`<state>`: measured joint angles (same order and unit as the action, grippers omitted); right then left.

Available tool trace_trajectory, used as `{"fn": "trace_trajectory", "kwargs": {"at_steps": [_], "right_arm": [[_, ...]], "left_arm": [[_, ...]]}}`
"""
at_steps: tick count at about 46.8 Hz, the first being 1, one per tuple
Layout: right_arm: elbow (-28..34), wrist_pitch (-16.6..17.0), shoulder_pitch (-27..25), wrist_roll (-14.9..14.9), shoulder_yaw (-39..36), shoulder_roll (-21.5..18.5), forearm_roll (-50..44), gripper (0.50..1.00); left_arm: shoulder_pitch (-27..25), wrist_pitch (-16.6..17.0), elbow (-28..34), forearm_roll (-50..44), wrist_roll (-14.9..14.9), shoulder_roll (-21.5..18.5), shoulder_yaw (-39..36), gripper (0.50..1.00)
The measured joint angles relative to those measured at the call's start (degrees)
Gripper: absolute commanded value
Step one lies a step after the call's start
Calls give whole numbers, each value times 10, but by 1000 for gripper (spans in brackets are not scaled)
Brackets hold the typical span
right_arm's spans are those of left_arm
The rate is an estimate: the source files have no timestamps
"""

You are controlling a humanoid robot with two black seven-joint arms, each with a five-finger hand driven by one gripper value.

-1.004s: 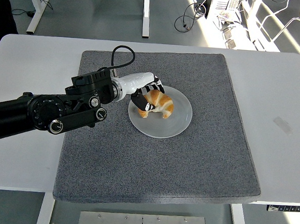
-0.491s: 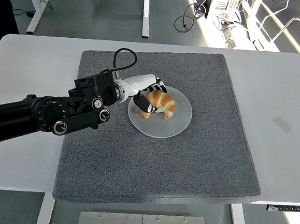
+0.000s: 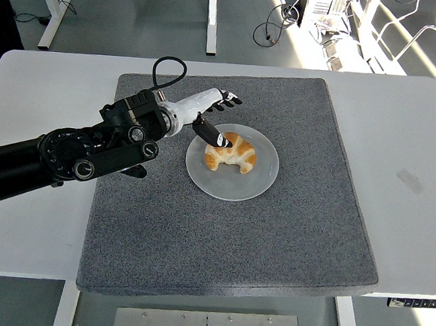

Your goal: Place the bread on the plate

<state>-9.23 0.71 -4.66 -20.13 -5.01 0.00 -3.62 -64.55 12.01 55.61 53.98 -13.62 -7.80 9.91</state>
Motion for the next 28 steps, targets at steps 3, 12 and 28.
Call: {"fn": "trace_trajectory", "kwargs": {"at_steps": [3, 12, 28], "right_arm": [[0, 0, 0, 0, 0, 0, 0, 1000], [0, 0, 0, 0, 0, 0, 0, 1000], [0, 0, 0, 0, 0, 0, 0, 1000]], "left_arm": [[0, 31, -10, -14, 2, -1, 9, 892], [11, 72, -13, -106, 36, -9, 55, 892], [49, 105, -35, -200, 128, -39, 148, 892]]}}
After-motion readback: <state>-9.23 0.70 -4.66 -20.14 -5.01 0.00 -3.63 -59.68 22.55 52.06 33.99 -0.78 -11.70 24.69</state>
